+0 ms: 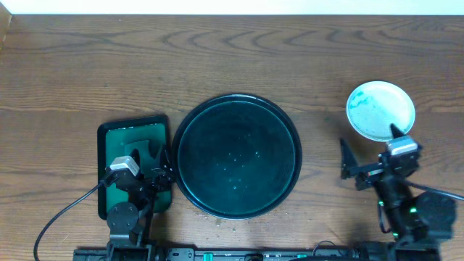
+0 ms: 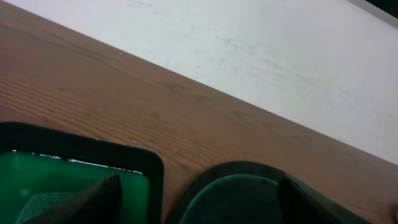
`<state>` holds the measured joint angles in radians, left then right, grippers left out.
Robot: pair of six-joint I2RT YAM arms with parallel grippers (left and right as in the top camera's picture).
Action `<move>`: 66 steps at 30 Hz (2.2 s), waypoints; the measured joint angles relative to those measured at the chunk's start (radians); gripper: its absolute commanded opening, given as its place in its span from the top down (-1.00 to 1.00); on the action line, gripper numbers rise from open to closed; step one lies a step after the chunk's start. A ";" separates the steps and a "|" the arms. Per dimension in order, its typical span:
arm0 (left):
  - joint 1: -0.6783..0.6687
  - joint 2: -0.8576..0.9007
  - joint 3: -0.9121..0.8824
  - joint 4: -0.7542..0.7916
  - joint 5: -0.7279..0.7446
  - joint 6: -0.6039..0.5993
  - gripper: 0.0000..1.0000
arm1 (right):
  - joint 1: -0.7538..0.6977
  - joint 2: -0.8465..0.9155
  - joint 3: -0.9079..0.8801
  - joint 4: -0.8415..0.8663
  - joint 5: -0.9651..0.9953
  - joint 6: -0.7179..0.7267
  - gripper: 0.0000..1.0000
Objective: Clean dirty plates on tray and stack at the side
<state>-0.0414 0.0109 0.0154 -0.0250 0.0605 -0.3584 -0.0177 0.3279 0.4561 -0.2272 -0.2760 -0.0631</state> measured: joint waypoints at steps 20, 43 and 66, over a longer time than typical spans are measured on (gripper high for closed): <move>0.000 0.000 0.000 0.000 0.000 0.000 -0.61 | 0.036 -0.315 -0.450 0.356 -0.014 0.270 -0.98; 0.000 0.000 0.000 -0.001 0.000 0.000 -0.61 | 0.079 -0.316 -0.449 0.175 0.048 0.085 -0.99; 0.000 0.000 0.000 0.000 0.000 0.000 -0.61 | 0.079 -0.316 -0.449 0.166 0.154 0.134 -0.99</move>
<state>-0.0418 0.0109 0.0158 -0.0254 0.0601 -0.3580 0.0612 0.0120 0.0067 -0.0616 -0.1219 0.0708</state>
